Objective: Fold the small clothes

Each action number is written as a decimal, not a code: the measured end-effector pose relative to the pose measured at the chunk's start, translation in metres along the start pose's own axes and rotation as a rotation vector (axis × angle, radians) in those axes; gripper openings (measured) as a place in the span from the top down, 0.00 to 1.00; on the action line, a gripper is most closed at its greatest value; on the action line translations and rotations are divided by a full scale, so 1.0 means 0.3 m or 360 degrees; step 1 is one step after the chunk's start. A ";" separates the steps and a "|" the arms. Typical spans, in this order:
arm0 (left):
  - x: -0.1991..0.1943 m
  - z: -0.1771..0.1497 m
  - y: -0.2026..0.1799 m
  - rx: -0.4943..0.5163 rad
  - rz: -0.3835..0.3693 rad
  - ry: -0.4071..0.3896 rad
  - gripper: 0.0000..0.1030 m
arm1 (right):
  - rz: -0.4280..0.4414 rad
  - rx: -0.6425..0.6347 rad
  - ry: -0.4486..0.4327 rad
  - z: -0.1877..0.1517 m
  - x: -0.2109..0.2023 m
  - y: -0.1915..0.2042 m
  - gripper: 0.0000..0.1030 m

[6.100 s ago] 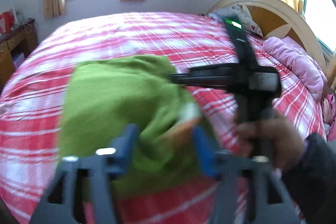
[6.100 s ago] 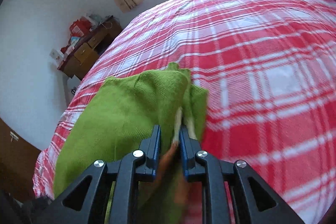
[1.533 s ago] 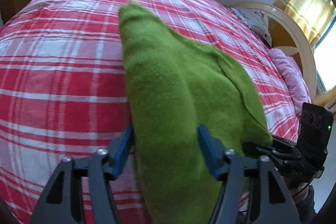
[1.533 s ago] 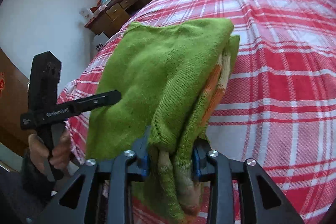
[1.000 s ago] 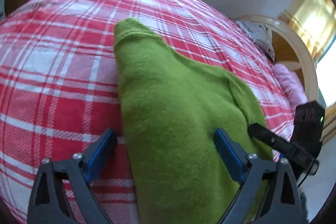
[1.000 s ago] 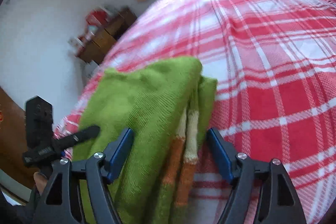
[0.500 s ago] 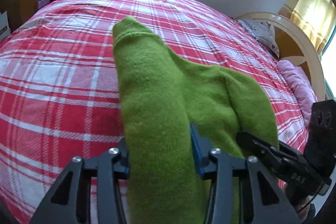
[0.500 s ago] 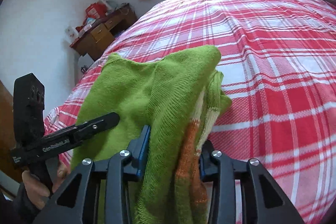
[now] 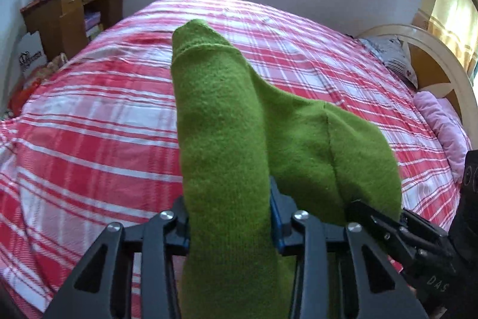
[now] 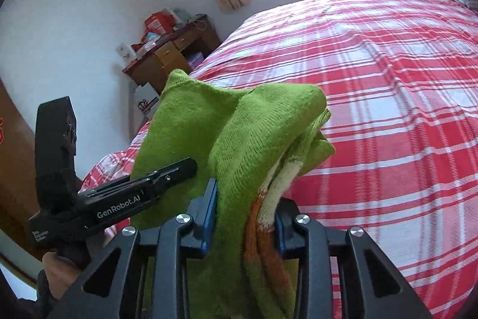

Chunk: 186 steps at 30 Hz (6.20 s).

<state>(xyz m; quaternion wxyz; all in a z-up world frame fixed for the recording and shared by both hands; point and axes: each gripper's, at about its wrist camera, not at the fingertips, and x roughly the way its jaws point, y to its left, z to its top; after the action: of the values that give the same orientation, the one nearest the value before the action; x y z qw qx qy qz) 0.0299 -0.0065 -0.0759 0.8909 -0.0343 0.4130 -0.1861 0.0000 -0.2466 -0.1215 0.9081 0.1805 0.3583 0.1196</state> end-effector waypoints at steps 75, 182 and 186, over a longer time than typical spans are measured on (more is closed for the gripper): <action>-0.173 0.092 0.496 -0.0232 0.0408 -0.0398 0.63 | 0.0174 -0.0575 -0.0107 0.132 0.233 0.666 0.69; 0.088 0.010 0.648 -0.0400 0.0836 0.0031 0.01 | -0.0178 -0.0739 0.0138 0.020 0.683 0.581 0.65; 0.075 -0.020 0.678 -0.0499 0.0753 0.0072 0.01 | -0.0226 -0.0646 0.0189 0.007 0.669 0.548 0.48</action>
<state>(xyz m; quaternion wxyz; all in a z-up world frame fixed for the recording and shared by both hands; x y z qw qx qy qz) 0.1003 0.1749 -0.1399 0.8839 -0.0701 0.4530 0.0923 0.1304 -0.0286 -0.1741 0.9093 -0.0389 0.3916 0.1356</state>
